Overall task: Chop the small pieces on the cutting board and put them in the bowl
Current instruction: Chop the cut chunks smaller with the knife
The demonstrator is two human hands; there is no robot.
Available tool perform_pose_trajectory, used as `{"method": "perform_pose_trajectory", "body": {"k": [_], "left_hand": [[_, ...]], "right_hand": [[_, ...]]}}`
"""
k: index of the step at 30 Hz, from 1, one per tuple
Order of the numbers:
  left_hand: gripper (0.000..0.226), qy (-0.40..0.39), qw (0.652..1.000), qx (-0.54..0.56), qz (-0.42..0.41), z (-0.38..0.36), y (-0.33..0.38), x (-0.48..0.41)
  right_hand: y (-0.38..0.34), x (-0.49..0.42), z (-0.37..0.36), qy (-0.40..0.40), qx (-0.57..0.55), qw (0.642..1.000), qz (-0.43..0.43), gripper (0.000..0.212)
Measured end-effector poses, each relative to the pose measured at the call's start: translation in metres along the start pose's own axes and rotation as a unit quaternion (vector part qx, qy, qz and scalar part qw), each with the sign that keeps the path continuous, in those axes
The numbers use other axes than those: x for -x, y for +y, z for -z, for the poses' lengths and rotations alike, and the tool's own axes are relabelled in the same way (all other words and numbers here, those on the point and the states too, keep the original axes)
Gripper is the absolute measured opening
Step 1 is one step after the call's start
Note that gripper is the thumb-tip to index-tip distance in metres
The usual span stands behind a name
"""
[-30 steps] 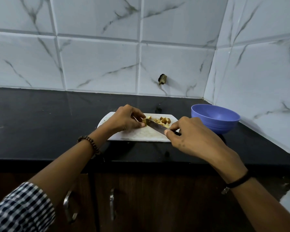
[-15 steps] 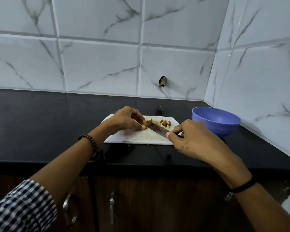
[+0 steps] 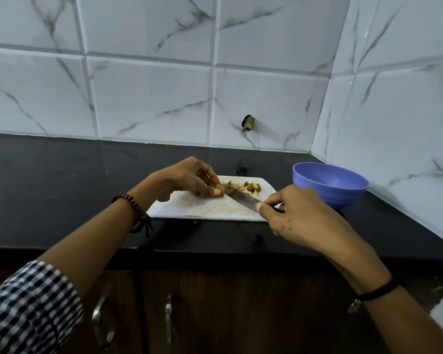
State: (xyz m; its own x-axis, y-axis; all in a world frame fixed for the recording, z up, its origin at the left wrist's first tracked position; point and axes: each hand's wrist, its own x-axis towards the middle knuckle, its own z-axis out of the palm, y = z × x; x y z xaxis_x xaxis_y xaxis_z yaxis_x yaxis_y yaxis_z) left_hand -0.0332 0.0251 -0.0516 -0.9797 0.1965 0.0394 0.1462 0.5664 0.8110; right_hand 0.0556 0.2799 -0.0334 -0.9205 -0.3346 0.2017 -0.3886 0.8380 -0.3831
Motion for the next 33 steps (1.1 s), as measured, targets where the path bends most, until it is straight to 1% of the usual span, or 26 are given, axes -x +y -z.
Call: {"method": "perform_pose_trajectory", "body": {"k": [5,12,18,21,24,26,28,30,33], "left_hand": [[0.025,0.0,1.0,-0.014,0.002,0.004,0.002,0.002],[0.024,-0.008,0.999,-0.032,0.032,0.008,0.006,0.003],[0.023,-0.021,0.997,-0.079,0.014,0.005,0.01,0.006],[0.016,0.008,0.996,-0.085,-0.009,0.0,0.005,0.007],[0.01,0.065,0.992,-0.103,-0.036,-0.008,0.002,0.01],[0.013,0.106,0.985,-0.129,-0.053,-0.014,0.002,0.011],[0.021,0.128,0.98,-0.14,-0.06,-0.018,0.001,0.012],[0.028,0.129,0.978,-0.152,-0.054,-0.021,0.001,0.012],[0.032,0.122,0.98,-0.149,-0.041,-0.022,0.001,0.012]], "right_hand": [[0.004,0.001,0.0,0.005,-0.003,1.0,-0.002,0.03],[0.002,0.002,-0.001,-0.001,-0.009,1.0,-0.004,0.033],[-0.001,0.001,-0.005,-0.009,-0.004,1.0,-0.004,0.035],[-0.002,0.002,-0.008,-0.003,-0.001,1.0,-0.007,0.033],[-0.003,0.003,-0.01,0.002,0.003,1.0,-0.01,0.033],[-0.004,0.003,-0.011,0.002,0.004,1.0,-0.012,0.032],[-0.005,0.004,-0.011,0.002,0.005,1.0,-0.014,0.032],[-0.006,0.004,-0.012,0.01,0.015,1.0,-0.015,0.032],[-0.007,0.005,-0.012,0.023,0.034,0.999,-0.019,0.033]]}}
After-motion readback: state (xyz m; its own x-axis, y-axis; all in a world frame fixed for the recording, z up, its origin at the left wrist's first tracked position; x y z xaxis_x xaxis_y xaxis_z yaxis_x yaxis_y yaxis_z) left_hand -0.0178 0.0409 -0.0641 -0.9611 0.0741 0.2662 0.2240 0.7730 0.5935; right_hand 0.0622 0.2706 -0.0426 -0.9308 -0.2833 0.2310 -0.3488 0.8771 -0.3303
